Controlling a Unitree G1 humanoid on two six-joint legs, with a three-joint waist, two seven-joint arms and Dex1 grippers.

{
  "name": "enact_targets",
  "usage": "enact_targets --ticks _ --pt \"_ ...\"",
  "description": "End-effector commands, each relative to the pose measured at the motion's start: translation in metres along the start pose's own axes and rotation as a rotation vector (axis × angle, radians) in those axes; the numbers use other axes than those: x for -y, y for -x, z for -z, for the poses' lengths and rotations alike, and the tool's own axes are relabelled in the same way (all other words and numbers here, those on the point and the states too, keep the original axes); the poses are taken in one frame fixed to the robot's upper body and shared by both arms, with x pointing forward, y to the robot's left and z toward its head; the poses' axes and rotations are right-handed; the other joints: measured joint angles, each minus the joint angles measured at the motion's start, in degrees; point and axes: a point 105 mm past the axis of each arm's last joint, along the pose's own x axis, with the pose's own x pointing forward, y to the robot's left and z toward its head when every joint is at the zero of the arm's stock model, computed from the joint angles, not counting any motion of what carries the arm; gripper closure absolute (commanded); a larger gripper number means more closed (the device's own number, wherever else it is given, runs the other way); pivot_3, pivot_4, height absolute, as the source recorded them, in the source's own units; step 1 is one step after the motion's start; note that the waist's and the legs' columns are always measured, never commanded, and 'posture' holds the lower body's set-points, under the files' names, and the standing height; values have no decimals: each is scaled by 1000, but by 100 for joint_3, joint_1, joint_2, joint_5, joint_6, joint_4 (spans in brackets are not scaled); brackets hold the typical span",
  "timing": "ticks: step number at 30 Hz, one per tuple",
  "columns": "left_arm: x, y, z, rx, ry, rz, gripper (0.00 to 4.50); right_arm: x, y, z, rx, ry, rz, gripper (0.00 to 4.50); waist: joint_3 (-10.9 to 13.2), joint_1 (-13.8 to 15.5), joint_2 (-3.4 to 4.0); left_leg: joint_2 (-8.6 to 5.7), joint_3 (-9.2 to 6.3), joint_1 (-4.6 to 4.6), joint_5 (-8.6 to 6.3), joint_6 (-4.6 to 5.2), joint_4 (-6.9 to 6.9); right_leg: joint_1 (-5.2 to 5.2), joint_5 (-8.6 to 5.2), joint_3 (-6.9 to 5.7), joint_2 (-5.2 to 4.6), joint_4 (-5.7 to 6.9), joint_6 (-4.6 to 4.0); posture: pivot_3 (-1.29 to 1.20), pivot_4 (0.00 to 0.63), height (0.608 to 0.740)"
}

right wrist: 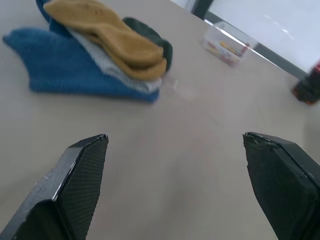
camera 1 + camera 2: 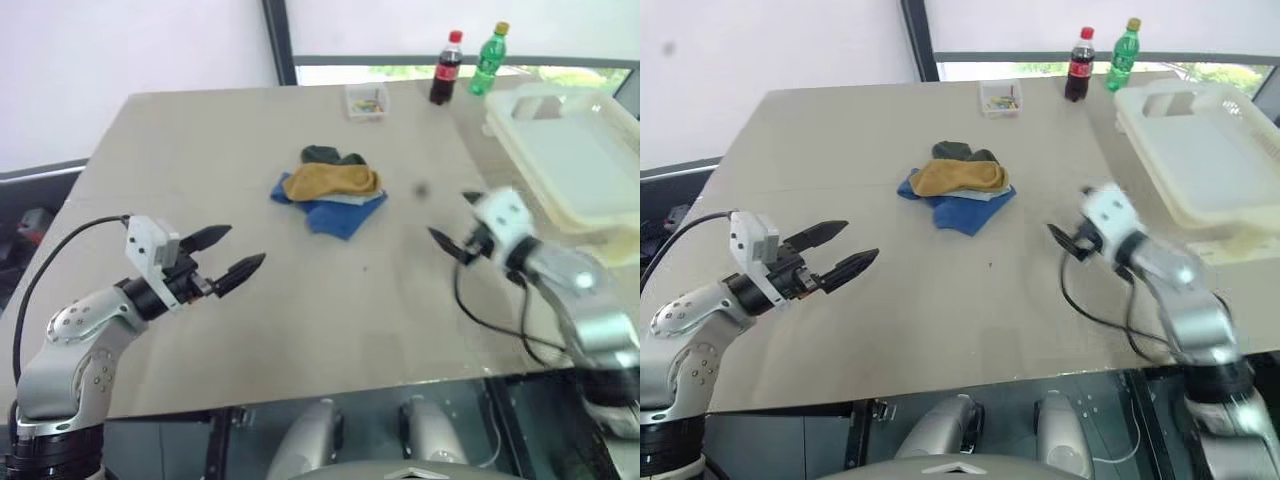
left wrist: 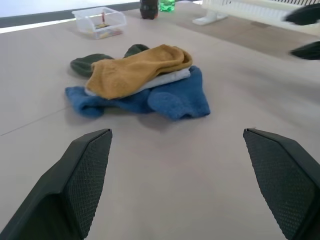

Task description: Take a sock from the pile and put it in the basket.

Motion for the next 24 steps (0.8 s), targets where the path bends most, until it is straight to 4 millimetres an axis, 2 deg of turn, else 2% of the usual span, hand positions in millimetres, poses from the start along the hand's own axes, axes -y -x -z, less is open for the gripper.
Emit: enact_targets --ticks 1,2,4,5,7,11,17,24 --pt "8 -6 -13 46 -26 19 0 -7 -46 -20 63 68 -78 25 1 -2 0 0 0 -4 0 0 -2 -4 0 0 -1 -1 0 0 150 740" --pt "10 -7 -14 51 -25 20 0 -8 -59 -25 79 74 -93 573 1 -10 0 0 0 -7 1 -1 -4 -8 0 0 0 -3 -1 0 150 740" --pt "12 -4 -16 53 -28 14 0 -12 -87 -33 91 107 -114 1229 2 -66 0 0 -1 -12 1 -1 -8 -13 -1 0 1 -11 -2 0 150 740" --pt "12 -2 -16 55 -28 5 0 -14 -97 -36 90 113 -122 1781 2 -75 -1 -1 1 -14 0 0 -10 -13 -1 1 1 -18 -2 0 150 740" --pt "12 2 -17 56 -30 -14 0 -18 -111 -37 81 121 -137 1781 2 -87 -2 -4 -5 -20 0 1 -16 -15 -1 -6 -2 -30 -2 0 150 740" --pt "15 8 -19 58 -31 -41 0 -24 -124 -39 82 132 -160 1781 2 -125 -1 -5 -10 -24 0 1 -34 -20 -1 -11 -2 -47 -3 0 150 740" --pt "20 19 -19 58 -27 -83 0 -35 -133 -44 100 124 -195 1781 6 -188 5 1 -3 -22 2 -3 -40 -27 -1 -3 4 -34 -3 0 150 740" --pt "23 24 -20 60 -26 -109 0 -37 -140 -51 113 70 -159 1781 7 -262 7 1 -2 -11 6 -10 -41 -27 -2 0 6 -18 -4 0 150 740"
